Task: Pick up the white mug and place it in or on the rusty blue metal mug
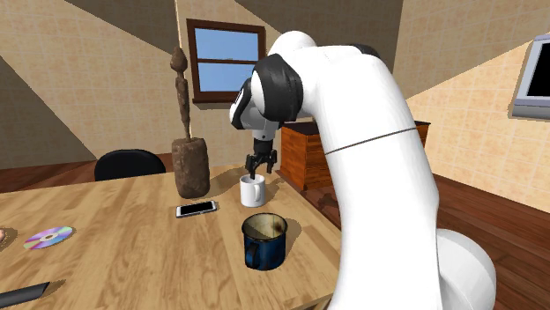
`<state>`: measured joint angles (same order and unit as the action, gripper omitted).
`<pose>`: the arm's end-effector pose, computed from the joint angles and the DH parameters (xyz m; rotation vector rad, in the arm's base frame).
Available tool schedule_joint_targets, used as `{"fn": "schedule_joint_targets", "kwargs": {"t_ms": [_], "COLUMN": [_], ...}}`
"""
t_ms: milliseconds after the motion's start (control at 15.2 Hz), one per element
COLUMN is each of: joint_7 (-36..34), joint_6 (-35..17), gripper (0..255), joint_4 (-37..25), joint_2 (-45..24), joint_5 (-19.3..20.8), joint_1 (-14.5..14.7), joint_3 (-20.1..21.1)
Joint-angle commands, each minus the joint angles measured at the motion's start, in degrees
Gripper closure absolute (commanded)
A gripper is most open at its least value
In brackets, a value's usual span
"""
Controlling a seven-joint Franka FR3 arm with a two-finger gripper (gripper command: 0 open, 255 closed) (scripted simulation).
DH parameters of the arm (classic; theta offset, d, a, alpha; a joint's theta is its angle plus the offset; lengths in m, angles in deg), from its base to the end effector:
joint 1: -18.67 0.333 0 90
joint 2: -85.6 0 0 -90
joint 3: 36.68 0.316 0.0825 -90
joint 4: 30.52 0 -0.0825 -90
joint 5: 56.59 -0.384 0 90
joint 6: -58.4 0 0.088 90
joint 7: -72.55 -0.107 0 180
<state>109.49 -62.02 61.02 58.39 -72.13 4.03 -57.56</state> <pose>0.5832 -0.3601 0.3769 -3.1138 0.0988 -0.1510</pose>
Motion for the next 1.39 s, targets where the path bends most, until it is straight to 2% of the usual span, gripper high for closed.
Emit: {"fn": "schedule_joint_targets", "kwargs": {"t_ms": [0,198,726,792,1320], "joint_7": [0.2,0.6,0.6,0.6,0.6], "joint_6": [-1.2,-3.2,-3.2,-3.2,-3.1], "gripper": [0,0,0,255,255], "joint_4": [0.4,1.1,1.1,1.1,1.0], "joint_2": [-0.8,-2.2,-2.2,-2.2,-2.2], "joint_5": [-0.4,-1.0,-1.0,-1.0,-1.0], "joint_1": [-0.1,-0.2,-0.2,-0.2,-0.2], "joint_3": [0.2,0.6,0.6,0.6,0.6]}}
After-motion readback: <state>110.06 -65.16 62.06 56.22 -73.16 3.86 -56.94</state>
